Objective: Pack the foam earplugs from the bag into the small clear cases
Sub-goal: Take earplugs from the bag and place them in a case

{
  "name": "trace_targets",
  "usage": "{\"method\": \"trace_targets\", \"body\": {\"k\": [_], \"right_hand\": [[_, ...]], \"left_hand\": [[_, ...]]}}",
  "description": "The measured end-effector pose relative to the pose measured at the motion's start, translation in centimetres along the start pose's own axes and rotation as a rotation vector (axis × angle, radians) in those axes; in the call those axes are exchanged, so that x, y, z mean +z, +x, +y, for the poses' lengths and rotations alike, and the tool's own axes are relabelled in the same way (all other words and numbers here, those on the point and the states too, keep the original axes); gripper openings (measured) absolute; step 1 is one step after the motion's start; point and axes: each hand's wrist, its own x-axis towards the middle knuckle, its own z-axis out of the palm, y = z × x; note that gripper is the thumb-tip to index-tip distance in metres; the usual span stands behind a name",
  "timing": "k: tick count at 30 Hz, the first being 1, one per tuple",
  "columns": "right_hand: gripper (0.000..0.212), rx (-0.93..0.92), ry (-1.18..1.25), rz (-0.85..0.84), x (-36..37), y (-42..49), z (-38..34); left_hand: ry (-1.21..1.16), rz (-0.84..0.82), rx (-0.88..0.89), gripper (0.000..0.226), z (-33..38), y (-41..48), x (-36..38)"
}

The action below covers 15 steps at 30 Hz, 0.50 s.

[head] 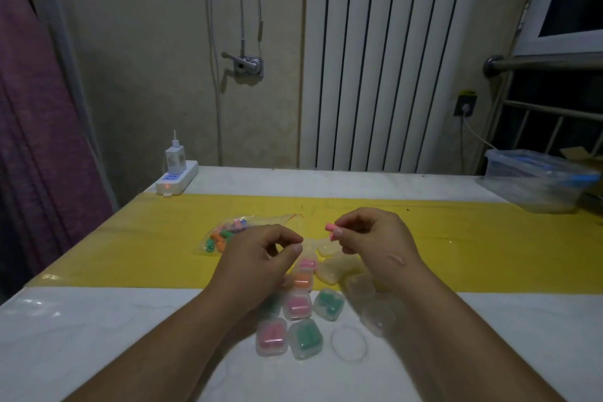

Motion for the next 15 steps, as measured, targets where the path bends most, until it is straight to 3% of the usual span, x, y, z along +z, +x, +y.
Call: {"method": "trace_targets", "body": {"k": [2, 7, 15], "right_hand": [[0.011, 0.013, -0.005, 0.02, -0.6, 0.2, 0.2], [0.012, 0.037, -0.03, 0.036, -1.7, 0.6, 0.7], [0.014, 0.05, -0.042, 0.069, -2.4, 0.8, 1.0]], "left_hand": [[0.131, -0.025, 0.067, 0.011, 0.9, -0.2, 0.1], [0.184, -0.234, 0.164, 0.004, 3.2, -0.4, 1.4], [0.551, -0.492, 0.466, 0.033, 5.2, -0.7, 4.4]]}}
